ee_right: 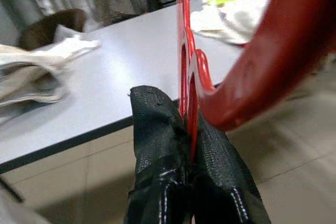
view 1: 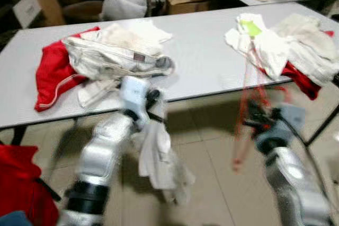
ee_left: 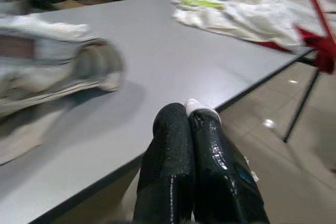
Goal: Hang hanger
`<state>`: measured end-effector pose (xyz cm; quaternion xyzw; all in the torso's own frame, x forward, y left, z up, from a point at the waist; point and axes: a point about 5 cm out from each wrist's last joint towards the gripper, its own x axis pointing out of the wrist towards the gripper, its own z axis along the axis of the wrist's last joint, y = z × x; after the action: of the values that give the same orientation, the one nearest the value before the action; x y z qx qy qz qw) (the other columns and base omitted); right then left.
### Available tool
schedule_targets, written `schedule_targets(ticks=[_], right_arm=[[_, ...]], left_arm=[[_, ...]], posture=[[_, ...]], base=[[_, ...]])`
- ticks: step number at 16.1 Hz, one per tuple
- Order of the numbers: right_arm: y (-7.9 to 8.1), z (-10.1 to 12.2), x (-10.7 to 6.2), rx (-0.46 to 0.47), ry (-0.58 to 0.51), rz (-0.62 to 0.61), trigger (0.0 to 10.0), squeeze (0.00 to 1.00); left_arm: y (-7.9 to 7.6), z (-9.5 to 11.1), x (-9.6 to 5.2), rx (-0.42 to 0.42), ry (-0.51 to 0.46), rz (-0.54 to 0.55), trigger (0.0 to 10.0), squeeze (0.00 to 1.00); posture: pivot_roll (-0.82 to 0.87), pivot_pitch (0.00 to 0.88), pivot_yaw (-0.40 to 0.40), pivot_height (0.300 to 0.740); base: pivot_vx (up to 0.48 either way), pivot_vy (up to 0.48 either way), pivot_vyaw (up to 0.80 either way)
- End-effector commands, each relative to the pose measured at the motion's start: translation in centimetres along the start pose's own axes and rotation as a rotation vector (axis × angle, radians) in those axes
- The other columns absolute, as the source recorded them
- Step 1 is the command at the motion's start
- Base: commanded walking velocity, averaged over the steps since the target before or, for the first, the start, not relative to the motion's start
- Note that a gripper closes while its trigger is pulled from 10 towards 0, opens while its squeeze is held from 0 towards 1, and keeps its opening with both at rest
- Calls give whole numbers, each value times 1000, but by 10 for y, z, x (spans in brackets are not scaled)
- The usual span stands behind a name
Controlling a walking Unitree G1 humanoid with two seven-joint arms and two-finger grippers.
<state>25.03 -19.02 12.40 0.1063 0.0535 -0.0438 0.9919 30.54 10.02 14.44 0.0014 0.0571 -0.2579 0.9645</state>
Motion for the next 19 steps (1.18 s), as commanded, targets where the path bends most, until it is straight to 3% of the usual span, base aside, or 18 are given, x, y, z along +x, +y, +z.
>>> schedule_targets(ticks=[1, 15, 19], right_arm=[[6, 0, 1, 11, 0, 19, 10000, 0], [7, -1, 3, 13, -11, 12, 10000, 0], [-8, 16, 1, -100, -32, 119, 10000, 0]], left_arm=[[9, 13, -2, 31, -48, 28, 10000, 0], [12, 14, -3, 39, -46, 26, 10000, 0], [11, 15, -1, 42, -50, 24, 10000, 0]], posture=[[-206, 0, 28, 719], [-200, 0, 37, 719], [-201, 0, 31, 719]], base=[[352, 0, 0], [352, 0, 0], [352, 0, 0]])
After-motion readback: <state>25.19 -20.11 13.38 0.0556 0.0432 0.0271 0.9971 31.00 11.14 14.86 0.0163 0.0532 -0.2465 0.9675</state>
